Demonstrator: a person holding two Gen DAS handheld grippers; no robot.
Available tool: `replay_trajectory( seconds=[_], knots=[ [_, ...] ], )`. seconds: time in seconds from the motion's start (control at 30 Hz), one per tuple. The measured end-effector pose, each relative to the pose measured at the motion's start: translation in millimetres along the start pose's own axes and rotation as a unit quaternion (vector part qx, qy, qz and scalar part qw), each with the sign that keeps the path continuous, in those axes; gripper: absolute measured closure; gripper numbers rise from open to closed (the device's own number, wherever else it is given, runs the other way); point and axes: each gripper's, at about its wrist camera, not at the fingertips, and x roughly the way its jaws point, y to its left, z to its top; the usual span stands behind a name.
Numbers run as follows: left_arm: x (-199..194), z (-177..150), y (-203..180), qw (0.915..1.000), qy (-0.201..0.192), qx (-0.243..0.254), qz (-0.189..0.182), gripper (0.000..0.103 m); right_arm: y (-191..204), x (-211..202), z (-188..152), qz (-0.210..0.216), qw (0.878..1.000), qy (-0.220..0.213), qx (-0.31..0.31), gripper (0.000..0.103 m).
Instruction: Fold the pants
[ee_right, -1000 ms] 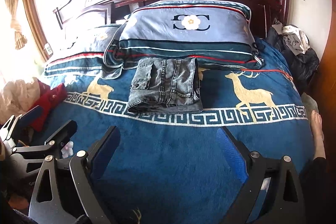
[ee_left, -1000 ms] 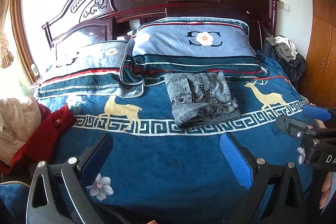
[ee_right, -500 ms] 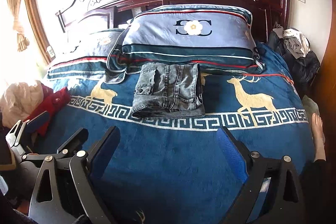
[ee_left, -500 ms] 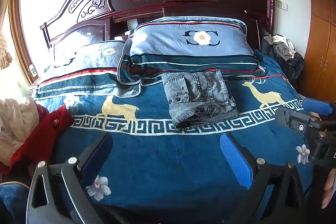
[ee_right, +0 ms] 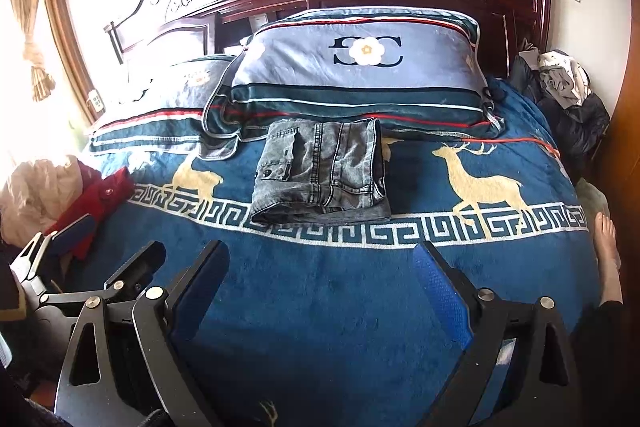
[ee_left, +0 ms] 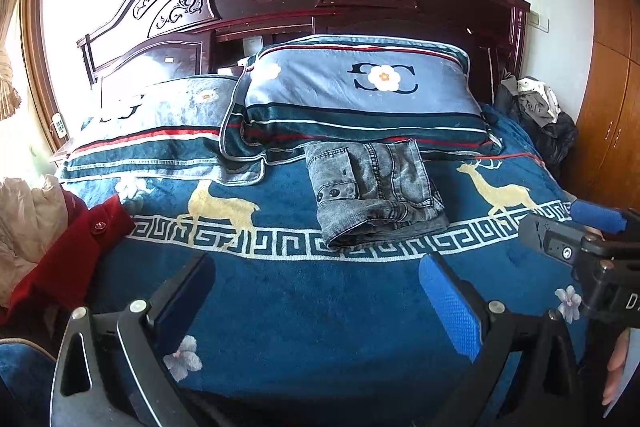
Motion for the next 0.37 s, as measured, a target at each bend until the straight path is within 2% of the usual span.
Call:
replay_trajectory(
  seconds=[0.37],
  knots=[
    [8.9, -2.5, -2.9, 0.9999, 0.010, -0.001, -0.004, 0.000, -2.5, 3.0, -0.9, -0.001, 1.000, 0.005, 0.003, 0.010]
  ],
)
